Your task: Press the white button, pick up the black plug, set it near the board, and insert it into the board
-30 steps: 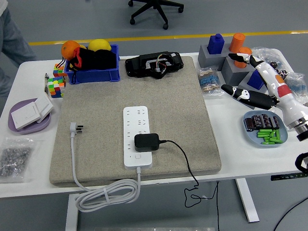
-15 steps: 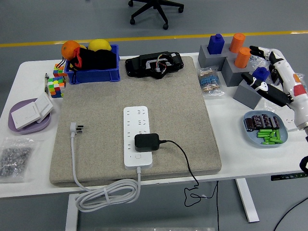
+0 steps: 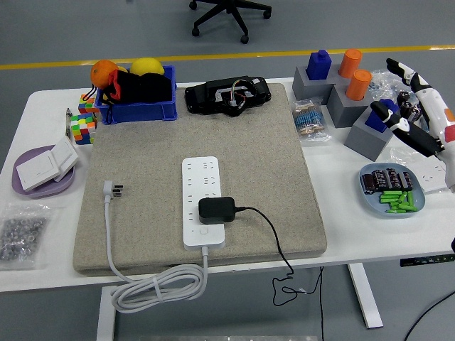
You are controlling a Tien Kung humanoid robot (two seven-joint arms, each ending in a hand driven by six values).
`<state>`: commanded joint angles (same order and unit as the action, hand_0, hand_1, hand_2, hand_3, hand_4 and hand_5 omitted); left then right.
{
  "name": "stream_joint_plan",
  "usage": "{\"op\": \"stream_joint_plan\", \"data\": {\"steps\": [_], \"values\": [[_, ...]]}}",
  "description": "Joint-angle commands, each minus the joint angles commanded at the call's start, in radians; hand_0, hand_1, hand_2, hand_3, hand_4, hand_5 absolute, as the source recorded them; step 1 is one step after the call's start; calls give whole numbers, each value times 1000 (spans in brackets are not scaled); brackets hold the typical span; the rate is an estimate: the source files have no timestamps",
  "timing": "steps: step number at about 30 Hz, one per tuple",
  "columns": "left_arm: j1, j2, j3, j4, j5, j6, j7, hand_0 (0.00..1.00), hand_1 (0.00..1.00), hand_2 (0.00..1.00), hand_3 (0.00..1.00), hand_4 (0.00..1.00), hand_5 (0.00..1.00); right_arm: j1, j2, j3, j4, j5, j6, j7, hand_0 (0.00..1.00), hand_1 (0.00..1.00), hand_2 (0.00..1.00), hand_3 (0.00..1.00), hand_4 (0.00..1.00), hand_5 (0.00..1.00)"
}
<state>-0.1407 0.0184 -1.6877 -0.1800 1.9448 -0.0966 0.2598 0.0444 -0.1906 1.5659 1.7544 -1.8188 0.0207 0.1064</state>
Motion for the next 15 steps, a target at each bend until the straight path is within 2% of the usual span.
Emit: {"op": "stream_joint_plan", "data": {"steps": [3, 4, 15], "values": [[-1, 3, 10, 0, -13, 0, -3, 789, 739, 703, 768, 562, 475, -12, -3, 28, 11, -17, 16, 24, 998, 982, 947, 973, 998, 964], [1, 5, 11, 0, -15, 1, -4, 789, 739, 704, 769, 563, 475, -19, -3, 34, 16, -20, 15, 35, 986, 933, 891, 876, 998, 935], [32, 12, -35, 0, 25, 3, 1, 789, 740, 705, 769, 564, 475, -93, -7, 93, 25, -16, -31, 143, 969, 898, 864, 833, 998, 897]]}}
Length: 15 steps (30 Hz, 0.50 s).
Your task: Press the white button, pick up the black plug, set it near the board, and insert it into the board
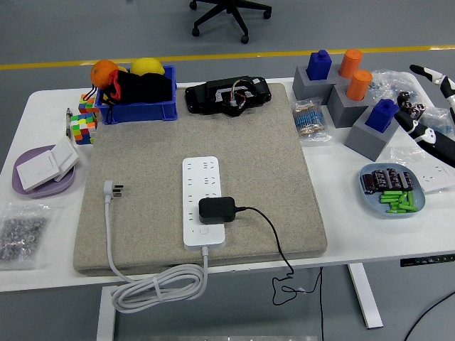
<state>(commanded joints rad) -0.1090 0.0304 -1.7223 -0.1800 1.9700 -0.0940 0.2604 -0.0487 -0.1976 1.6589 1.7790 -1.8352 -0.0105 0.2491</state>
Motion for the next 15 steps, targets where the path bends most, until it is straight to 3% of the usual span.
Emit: {"op": "stream_joint_plan", "data": {"steps": [4, 15], "values": [[7, -2, 12, 0, -13, -1, -3, 790, 740, 705, 769, 565, 475, -25, 11, 20, 0, 5, -19, 36, 956, 874, 830, 797, 998, 859], [-3, -6, 56, 0, -57, -4, -10, 790, 740, 706, 770, 566, 474, -39, 29, 52, 0, -15, -18, 28, 946, 863, 812, 771, 998, 787]]}}
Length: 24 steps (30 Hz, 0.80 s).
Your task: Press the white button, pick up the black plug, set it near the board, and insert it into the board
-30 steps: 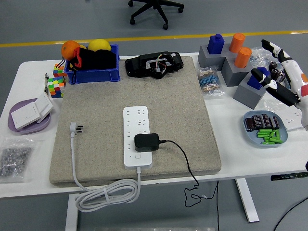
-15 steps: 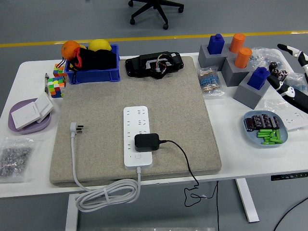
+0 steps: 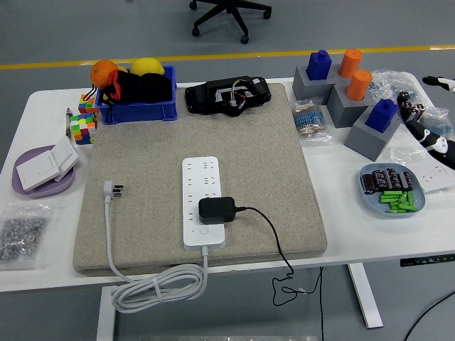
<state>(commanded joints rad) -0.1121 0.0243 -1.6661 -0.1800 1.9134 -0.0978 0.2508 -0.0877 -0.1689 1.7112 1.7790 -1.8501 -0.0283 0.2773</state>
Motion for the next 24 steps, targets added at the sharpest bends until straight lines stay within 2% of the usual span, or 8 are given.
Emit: {"op": "stream_joint_plan", "data": {"steps": [4, 5, 8, 15, 24], "values": [[7, 2, -35, 0, 14, 3, 2, 790, 740, 706, 770, 566, 474, -1, 7, 13, 0, -10, 4, -9, 946, 863, 812, 771, 998, 787], [7, 5, -47, 0, 25, 4, 3, 791, 740, 706, 771, 565, 473, -3, 11, 17, 0, -12, 7, -13, 944, 859, 799, 755, 998, 709], [9, 13, -61, 0, 36, 6, 3, 791, 740, 706, 771, 565, 473, -10, 20, 25, 0, -20, 13, -28, 944, 859, 799, 755, 998, 709], [15, 12, -42, 0, 30, 4, 4, 791, 739, 706, 769, 565, 472, -15, 23, 33, 0, -39, 22, -62, 942, 854, 788, 751, 998, 686], [6, 16, -24, 0, 16, 3, 3, 791, 740, 706, 770, 565, 469, -11, 19, 18, 0, -46, 22, -67, 941, 846, 782, 741, 998, 662]]}}
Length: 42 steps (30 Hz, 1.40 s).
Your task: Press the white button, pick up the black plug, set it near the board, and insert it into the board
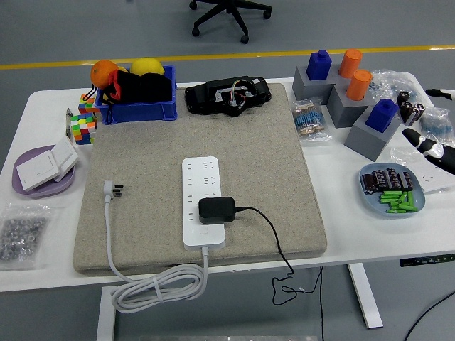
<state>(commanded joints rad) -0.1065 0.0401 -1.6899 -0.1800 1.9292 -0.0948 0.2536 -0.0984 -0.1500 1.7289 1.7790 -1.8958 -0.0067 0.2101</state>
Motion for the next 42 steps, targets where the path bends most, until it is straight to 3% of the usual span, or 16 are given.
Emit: {"op": "stream_joint_plan", "data": {"steps": [30, 42], "values": [[-13, 18, 7, 0, 20, -4, 0, 792, 740, 706, 770, 562, 466, 32, -2, -81, 0, 12, -1, 24, 935, 833, 770, 730, 998, 602], [-32, 5, 35, 0, 7, -9, 0, 791, 740, 706, 769, 562, 465, 47, -13, -78, 0, 12, -1, 21, 933, 826, 766, 727, 994, 586]]}}
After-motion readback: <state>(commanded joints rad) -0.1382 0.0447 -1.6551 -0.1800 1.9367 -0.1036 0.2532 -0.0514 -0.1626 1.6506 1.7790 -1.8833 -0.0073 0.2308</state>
